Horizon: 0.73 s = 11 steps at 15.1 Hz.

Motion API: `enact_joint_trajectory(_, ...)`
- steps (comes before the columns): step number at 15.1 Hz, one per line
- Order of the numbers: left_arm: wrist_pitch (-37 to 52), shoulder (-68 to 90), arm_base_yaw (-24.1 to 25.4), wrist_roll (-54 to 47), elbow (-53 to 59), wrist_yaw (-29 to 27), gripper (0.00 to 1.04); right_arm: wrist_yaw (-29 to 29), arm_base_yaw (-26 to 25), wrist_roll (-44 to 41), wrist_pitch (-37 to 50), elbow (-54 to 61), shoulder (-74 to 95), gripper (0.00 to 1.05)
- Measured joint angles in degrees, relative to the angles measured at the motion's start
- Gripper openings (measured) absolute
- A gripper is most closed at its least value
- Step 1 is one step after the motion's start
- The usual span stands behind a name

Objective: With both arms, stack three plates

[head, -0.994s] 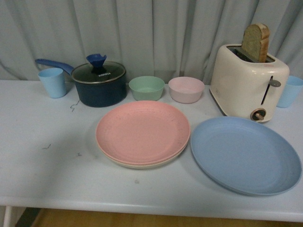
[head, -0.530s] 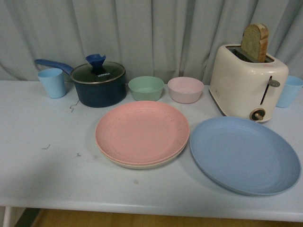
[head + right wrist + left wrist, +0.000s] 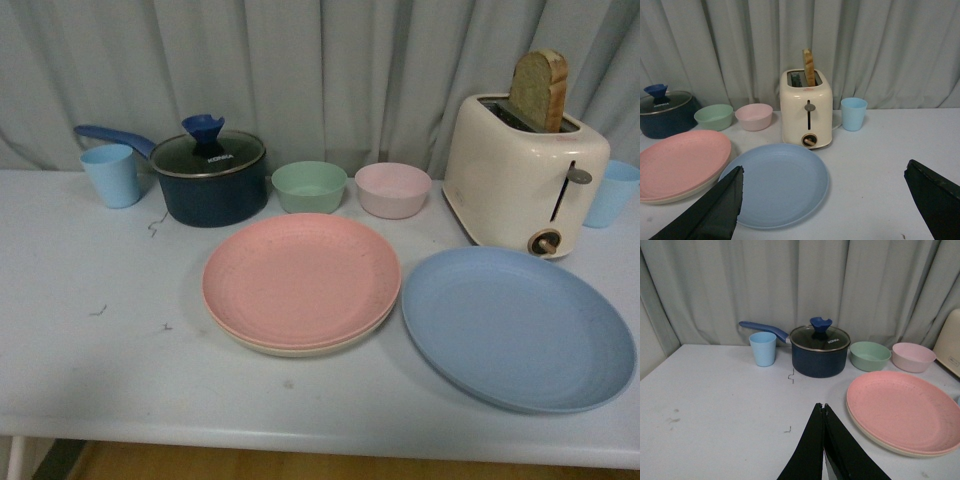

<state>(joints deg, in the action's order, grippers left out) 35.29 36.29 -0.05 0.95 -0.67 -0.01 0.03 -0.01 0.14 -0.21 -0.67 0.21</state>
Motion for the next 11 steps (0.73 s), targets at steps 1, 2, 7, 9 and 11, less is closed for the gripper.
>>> enact_joint_trajectory(1,-2.2,-2.4,0.0,0.0,0.0,0.0,0.02,0.0,0.0,0.0,0.0,0.0,0.0,0.98)
enact_joint_trajectory(2,-4.7,-5.0,0.0,0.0,0.0,0.0,0.02,0.0,0.0,0.0,0.0,0.0,0.0,0.98)
enact_joint_trajectory(7,-14.8,-15.8,0.0,0.0,0.0,0.0,0.02,0.0,0.0,0.0,0.0,0.0,0.0,0.98)
enact_joint_trajectory(9,-17.8,-18.9,0.0,0.0,0.0,0.0,0.02,0.0,0.0,0.0,0.0,0.0,0.0,0.98)
enact_joint_trajectory(11,-20.4,-21.4,0.0,0.0,0.0,0.0,0.02,0.0,0.0,0.0,0.0,0.0,0.0,0.98)
